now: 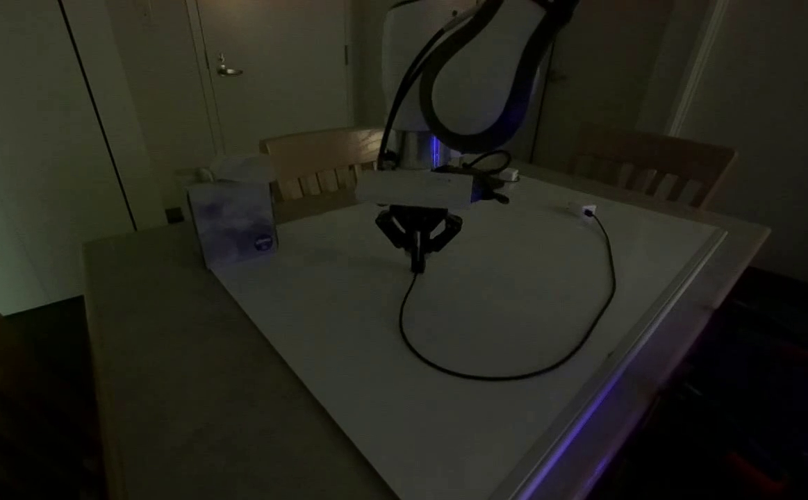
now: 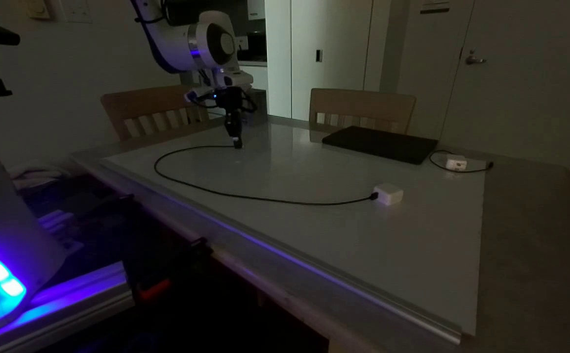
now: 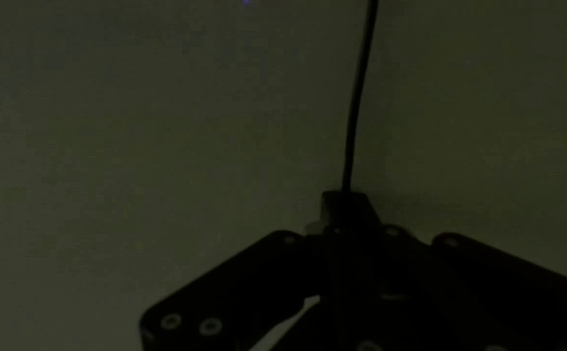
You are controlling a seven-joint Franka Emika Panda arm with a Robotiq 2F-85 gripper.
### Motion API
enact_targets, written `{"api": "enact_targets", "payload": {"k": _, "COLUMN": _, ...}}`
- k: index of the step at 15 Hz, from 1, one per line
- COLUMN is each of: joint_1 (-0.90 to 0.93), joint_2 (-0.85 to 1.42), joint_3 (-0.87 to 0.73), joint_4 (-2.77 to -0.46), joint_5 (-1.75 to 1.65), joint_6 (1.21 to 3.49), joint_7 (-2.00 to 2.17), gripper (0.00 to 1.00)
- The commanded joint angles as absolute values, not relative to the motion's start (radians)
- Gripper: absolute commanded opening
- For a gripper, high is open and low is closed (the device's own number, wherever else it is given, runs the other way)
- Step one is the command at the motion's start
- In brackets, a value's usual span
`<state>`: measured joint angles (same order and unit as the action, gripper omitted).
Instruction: Straighten the cable
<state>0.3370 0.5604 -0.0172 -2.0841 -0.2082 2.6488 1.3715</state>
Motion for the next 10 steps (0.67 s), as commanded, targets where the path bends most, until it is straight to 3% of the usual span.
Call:
{"api": "enact_targets", "payload": {"k": 1, "joint_1": 0.382, "joint_2": 0.559, "joint_3": 0.004, "joint_4": -2.129, "joint_5": -0.232, "joint_6": 2.692, "joint_7": 1.261, "gripper": 0.02}}
{"api": "enact_targets", "payload": {"k": 3, "joint_1": 0.395, "joint_2": 0.555, "joint_3": -0.017, "joint_4": -2.098, "joint_5": -0.191, "joint_6": 2.659, "joint_7": 1.302, "gripper": 0.06}}
{"api": "enact_targets", "payload": {"k": 10, "joint_1": 0.406, "joint_2": 0.561, "joint_3": -0.004, "joint_4": -2.104, "joint_5": -0.223, "joint_6": 2.704, "joint_7": 1.233, "gripper": 0.02}}
